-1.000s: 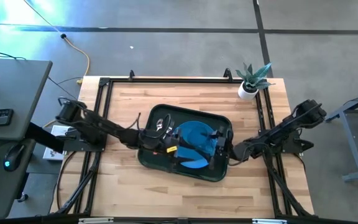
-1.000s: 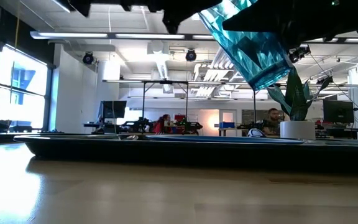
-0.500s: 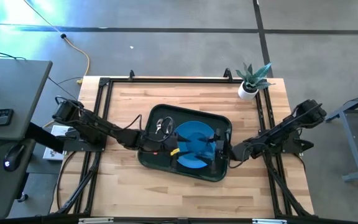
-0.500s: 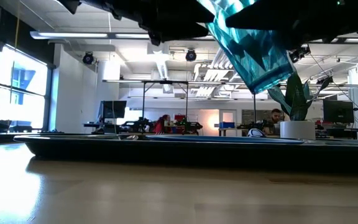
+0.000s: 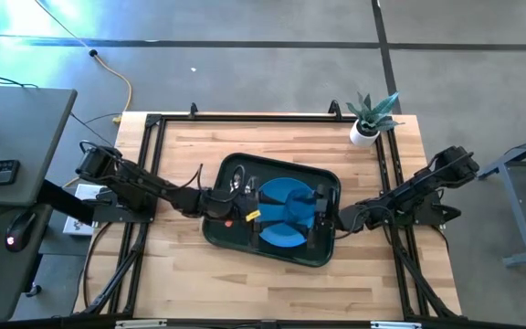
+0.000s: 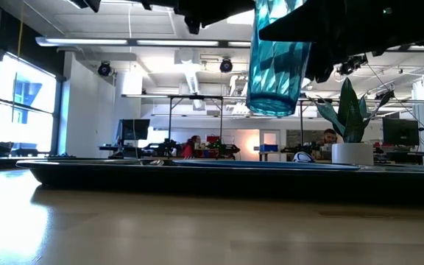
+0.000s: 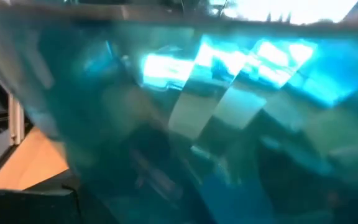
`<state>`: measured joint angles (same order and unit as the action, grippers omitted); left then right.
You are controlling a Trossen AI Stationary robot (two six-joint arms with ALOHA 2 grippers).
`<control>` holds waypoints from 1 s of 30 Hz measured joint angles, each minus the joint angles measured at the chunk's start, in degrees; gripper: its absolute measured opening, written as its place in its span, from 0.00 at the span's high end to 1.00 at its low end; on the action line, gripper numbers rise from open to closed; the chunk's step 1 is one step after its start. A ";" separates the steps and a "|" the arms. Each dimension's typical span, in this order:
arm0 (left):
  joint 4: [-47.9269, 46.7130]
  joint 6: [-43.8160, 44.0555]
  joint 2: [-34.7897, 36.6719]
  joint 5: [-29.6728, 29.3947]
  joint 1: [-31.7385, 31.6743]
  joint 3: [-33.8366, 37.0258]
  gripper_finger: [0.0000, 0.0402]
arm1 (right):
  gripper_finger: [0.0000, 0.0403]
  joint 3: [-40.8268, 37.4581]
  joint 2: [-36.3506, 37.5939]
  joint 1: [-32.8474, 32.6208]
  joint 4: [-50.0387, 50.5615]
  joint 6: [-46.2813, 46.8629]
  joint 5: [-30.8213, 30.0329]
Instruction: Pick and place plate/cup/fork/spoon on tray
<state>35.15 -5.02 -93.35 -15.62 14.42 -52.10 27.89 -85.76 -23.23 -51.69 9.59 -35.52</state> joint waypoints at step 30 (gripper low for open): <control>-16.40 9.65 11.83 -21.30 0.54 15.15 0.47 | 0.13 -14.57 11.35 -0.62 36.56 42.11 -37.92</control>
<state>18.75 4.62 -81.52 -36.92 14.96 -36.95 13.32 -74.40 -23.85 -15.14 51.71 -73.44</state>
